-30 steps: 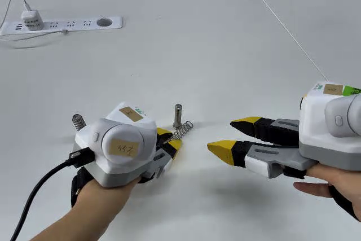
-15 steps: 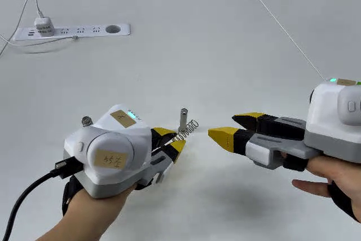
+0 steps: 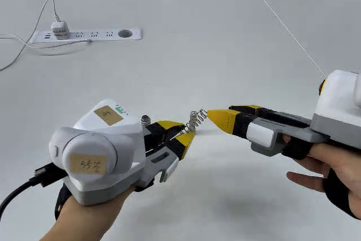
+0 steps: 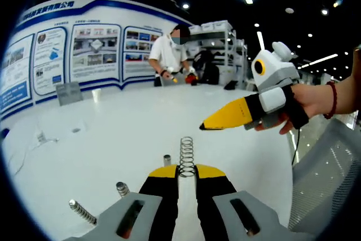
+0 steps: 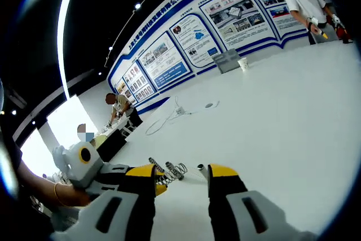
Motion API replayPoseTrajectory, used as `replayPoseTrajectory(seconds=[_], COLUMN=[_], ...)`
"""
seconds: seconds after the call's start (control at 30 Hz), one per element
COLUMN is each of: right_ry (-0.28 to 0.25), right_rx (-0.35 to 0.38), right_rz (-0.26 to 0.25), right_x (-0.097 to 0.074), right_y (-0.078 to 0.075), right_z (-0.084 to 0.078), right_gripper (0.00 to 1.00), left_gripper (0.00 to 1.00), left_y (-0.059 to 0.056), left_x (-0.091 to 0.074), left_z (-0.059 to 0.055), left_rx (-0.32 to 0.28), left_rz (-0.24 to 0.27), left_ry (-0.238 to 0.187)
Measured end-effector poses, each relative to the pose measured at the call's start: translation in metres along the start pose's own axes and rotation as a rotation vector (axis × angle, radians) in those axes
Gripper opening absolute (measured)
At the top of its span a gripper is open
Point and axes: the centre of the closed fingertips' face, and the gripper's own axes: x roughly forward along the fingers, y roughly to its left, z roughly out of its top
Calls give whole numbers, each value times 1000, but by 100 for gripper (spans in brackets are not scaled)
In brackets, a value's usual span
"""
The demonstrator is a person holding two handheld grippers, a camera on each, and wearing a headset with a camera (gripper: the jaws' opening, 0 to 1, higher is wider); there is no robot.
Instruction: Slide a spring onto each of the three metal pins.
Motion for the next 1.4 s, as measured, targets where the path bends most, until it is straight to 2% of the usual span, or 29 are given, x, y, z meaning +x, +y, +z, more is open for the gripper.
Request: replayPoseTrajectory(seconds=[0.17,0.37,0.53,0.73,1.0,1.27,1.4], right_ry=[-9,-9,-3,-5,14,8,12], right_rx=[70,135,168,218,228,259,232], right_rz=[44,85,110,136,146,168,179], right_x=[4,7,9,11,12,13,14], right_y=[10,19,24,29,32,35,39], right_z=[2,3,2,3,-1,-1,-3], right_gripper=[34,30,26,22,14,13,13], left_gripper=[10,10,10,10,10,10,10], left_y=[-2,-4,-4,-8,-12,-10,-10], left_x=[-6,-12,-14,-15,-17,-19,-19], left_z=[6,13,17,23,26,27,23], left_rx=[-11,-51,-101,-117,-120,-111,-96], left_rz=[-3,-7,-16,-32,-44,-36,-34], left_ry=[-28,-78,-111,-146,-160,-159,-143])
